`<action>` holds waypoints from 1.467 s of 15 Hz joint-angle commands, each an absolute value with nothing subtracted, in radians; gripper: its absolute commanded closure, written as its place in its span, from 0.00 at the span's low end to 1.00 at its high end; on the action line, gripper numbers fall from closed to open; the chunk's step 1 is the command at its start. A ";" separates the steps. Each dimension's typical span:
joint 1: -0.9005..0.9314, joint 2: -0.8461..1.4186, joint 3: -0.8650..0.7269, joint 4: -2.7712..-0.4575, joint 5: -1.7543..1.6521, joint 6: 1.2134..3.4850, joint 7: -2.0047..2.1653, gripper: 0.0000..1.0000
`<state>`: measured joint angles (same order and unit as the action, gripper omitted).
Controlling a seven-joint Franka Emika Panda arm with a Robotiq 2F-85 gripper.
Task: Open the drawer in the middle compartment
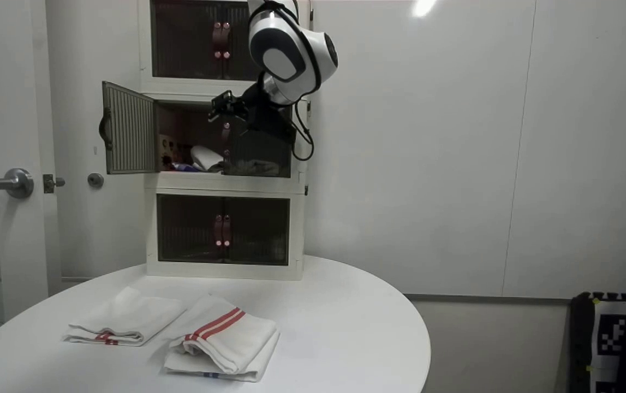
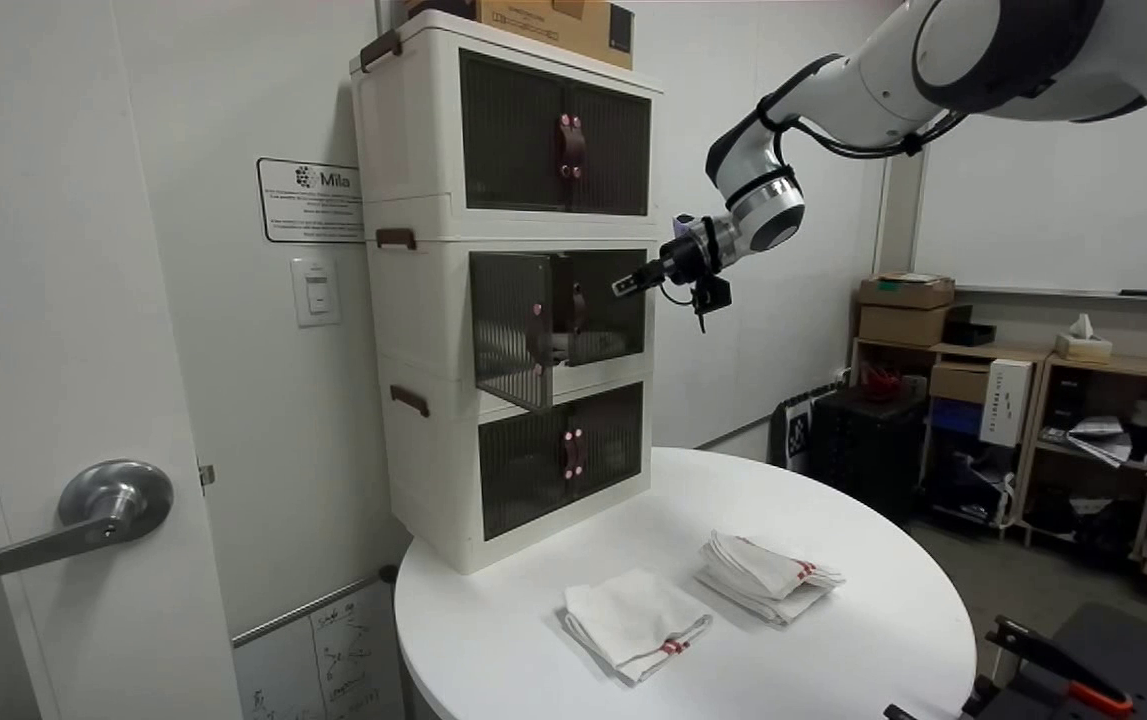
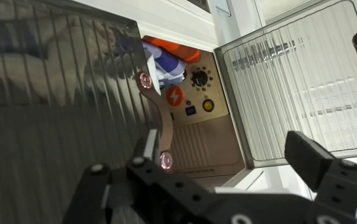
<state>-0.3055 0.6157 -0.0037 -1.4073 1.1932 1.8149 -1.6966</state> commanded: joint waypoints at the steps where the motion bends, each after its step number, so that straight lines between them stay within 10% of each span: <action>1: -0.304 0.675 -0.009 -1.330 1.202 1.776 -1.712 0.00; 22: -0.218 0.741 0.045 -1.252 1.155 1.776 -1.690 0.00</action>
<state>-0.2554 0.7322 0.0247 -1.2696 1.1770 1.8210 -1.6965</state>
